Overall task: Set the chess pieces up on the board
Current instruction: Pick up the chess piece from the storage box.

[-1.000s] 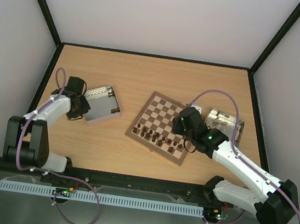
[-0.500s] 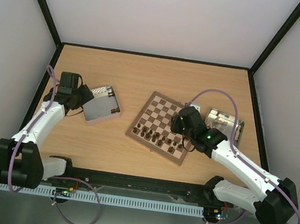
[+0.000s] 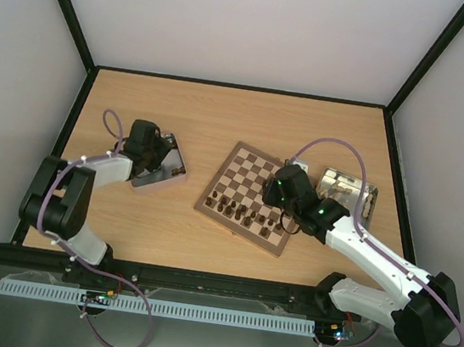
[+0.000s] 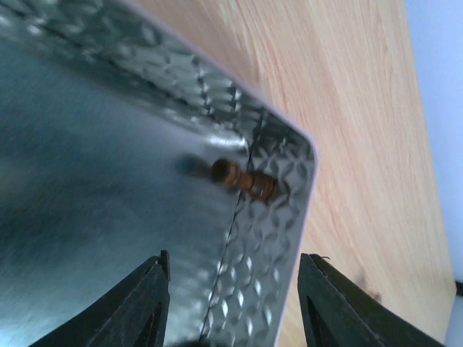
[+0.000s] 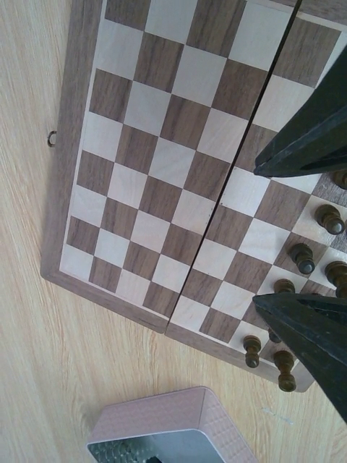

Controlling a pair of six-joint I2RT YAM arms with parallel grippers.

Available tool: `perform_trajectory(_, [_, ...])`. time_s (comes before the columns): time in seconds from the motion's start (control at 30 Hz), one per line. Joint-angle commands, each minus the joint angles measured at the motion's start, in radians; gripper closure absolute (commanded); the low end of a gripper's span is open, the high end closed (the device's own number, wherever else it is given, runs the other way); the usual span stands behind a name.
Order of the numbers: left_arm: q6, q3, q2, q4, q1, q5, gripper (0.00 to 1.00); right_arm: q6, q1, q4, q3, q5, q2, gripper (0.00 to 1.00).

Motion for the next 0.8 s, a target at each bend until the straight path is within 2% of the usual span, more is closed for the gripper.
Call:
perform_trajectory(0.0, [-0.126,0.083,0.091,0.070,-0.004,-0.101,0.49,0.021,0.003,0.000,0.006,0.031,-0.035,0.57])
perform_trajectory(0.6, [-0.261,0.112,0.260,0.179,-0.020,-0.116,0.53,0.023,0.003,-0.037,0.002,0.081,-0.082,0.57])
perform_trajectory(0.77, [-0.300,0.117,0.287,0.186,-0.021,-0.133,0.59,0.026,0.001,-0.047,0.000,0.090,-0.094,0.57])
